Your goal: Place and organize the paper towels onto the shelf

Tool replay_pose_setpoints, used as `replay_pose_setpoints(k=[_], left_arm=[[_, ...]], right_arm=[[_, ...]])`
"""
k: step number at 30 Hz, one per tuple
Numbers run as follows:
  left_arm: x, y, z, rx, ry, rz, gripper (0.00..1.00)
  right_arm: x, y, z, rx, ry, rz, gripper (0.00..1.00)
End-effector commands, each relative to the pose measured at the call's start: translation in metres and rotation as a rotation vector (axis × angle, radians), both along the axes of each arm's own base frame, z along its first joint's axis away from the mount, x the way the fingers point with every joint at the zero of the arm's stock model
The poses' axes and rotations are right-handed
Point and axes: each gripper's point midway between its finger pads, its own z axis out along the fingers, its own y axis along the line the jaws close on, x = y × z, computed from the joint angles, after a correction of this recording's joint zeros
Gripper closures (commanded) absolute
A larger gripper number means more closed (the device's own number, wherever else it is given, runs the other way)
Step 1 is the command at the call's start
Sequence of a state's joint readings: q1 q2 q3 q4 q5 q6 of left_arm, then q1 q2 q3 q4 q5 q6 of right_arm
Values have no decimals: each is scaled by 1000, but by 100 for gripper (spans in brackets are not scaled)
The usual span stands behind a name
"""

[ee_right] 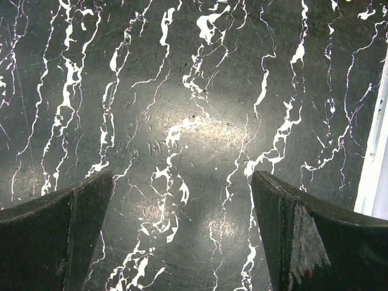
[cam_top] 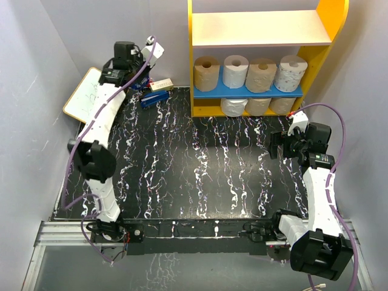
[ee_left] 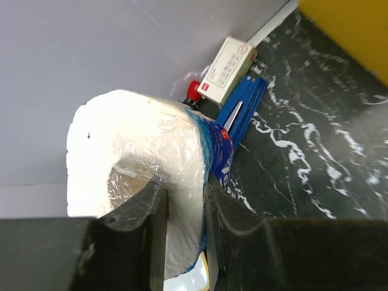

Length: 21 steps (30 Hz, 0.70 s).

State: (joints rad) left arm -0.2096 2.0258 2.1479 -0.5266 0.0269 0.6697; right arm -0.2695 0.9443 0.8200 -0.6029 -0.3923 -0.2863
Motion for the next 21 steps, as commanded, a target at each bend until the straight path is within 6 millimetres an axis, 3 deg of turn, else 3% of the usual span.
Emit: replay_pose_setpoints(k=[1, 6, 11, 17, 21], left_arm=[[-67, -25, 55, -68, 2, -141, 100], [-144, -77, 33, -80, 193, -312, 100], [-198, -139, 22, -36, 227, -458, 100], [-223, -187, 14, -155, 335, -653, 100], [-216, -214, 8, -206, 378, -718, 100]], right_arm=[[4, 1, 14, -9, -62, 17, 2], [3, 2, 18, -12, -78, 20, 2], [3, 5, 17, -1, -71, 35, 2], [1, 5, 20, -8, -83, 40, 2], [0, 5, 25, -17, -104, 36, 2]])
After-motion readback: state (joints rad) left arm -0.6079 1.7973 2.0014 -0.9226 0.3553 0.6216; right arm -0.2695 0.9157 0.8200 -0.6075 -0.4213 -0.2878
